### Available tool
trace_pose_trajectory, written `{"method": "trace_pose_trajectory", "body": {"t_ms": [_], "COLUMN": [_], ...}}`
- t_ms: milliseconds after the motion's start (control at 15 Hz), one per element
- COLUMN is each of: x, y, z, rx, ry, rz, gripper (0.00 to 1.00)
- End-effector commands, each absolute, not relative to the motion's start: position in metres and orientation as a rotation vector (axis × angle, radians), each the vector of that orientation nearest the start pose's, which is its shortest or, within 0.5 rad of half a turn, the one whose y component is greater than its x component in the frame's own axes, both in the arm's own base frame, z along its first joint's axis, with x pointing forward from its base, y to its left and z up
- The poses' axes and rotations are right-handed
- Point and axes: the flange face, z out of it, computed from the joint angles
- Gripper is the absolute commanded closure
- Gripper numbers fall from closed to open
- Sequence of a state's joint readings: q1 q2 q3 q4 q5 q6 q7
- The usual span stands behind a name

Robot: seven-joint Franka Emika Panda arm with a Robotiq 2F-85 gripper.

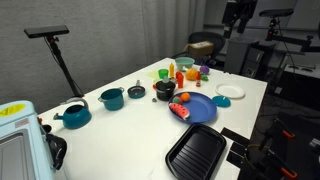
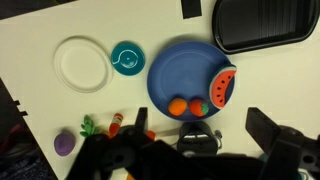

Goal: Uncover the small black pot

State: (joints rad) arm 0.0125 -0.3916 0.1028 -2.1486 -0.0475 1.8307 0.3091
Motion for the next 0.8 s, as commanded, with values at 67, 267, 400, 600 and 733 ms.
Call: {"method": "trace_pose_trajectory", "body": {"t_ms": [67,267,400,600,733], "x": [0.51,0.548,0.564,0.558,0.564], "y": [0.045,0.04,0.041,0.042,0.043], "z": [0.551,0.536,0.532,0.524,0.526], "rx": [-3.182,-3.166,-3.156,-3.148,-3.145], "ry": [0.5,0.616,0.645,0.613,0.61], "rz": [-0.134,-0.135,-0.145,-0.117,-0.126], "gripper": [0.0,0.0,0.0,0.0,0.0]}}
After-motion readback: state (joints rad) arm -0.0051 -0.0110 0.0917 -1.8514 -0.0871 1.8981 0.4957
